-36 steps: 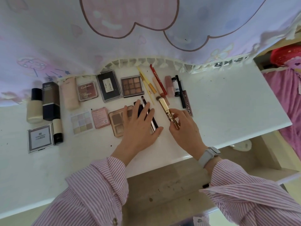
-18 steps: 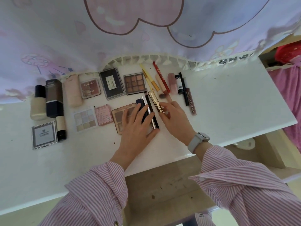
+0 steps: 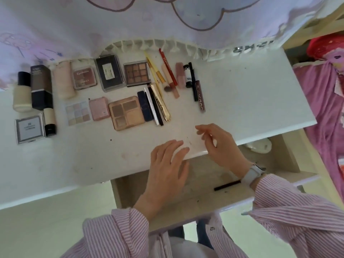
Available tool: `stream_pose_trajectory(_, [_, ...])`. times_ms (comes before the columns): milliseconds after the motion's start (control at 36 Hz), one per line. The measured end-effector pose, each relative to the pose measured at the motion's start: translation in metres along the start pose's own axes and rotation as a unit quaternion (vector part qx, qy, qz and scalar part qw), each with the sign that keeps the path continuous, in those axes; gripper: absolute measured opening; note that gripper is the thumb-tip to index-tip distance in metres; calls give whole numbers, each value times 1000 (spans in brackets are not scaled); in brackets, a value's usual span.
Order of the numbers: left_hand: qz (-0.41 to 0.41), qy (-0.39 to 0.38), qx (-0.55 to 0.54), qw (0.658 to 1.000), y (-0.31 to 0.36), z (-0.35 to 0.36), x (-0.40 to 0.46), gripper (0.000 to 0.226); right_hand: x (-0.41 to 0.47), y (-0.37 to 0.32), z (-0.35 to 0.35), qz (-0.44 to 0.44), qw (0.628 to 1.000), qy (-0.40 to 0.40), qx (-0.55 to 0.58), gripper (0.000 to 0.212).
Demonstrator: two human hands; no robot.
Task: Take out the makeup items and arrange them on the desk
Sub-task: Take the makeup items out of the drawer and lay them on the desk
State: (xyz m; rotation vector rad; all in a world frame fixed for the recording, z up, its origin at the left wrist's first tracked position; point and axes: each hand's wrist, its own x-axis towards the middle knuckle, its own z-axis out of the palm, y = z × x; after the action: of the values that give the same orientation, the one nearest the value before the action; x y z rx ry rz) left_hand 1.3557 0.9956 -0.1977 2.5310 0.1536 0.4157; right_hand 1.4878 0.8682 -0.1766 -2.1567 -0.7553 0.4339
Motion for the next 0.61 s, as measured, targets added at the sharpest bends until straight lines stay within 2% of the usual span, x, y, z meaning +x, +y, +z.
stream_pose_trajectory(56, [7,-27,-33,999,18,13,-11,26,-26,16,-18,36,999,-29,-29,24])
stream_pose_trajectory(111, [4,-77,-55,996,34,30,-21,23,-52,41,-34,79,984,-119,-103,23])
stream_pose_trajectory(194, [-41,-193,-65,978,52,62,-36,27,-81,85,-47,131,925,-280,-218,31])
stream_pose_trajectory(250, [-77,-259,-65,961,63,84,-40,34,-90,109,-51,144,897,-328,-260,35])
stream_pose_trajectory(306, [-117,-314,-46,941,65,104,-40,35,-91,127,-50,155,882,-324,-305,39])
stream_pose_trajectory(361, [-153,-342,-27,927,70,128,-36,36,-87,145,-52,167,876,-279,-356,41])
stream_pose_trajectory(472, [-173,-356,-28,918,72,170,-22,36,-75,178,-53,170,899,-159,-371,55])
stream_pose_trajectory(611, [-174,-398,-24,900,78,200,-13,22,-66,202,-54,201,898,-150,-361,64])
